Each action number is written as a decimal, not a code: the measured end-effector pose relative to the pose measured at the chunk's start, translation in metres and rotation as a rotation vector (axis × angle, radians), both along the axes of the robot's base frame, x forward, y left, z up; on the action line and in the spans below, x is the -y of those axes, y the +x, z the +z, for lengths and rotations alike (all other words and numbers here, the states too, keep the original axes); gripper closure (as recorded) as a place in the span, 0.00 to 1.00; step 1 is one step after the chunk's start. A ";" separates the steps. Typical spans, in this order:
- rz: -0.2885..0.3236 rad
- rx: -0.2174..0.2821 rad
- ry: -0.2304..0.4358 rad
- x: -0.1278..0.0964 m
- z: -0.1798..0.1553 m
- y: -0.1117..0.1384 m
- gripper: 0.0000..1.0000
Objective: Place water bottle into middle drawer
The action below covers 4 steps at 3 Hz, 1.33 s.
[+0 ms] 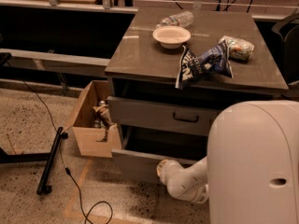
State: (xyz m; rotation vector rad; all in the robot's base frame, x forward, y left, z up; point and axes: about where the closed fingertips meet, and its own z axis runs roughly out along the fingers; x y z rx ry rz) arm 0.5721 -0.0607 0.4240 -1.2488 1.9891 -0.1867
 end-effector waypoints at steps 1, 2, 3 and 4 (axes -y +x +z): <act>0.013 0.028 -0.022 0.000 0.002 0.025 1.00; 0.048 0.051 -0.051 -0.007 0.003 0.048 1.00; 0.069 0.074 -0.082 -0.007 0.008 0.066 1.00; 0.077 0.088 -0.108 -0.006 0.010 0.077 1.00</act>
Offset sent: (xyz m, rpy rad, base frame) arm 0.0747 0.0145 0.0048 -0.0867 -0.0778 0.0906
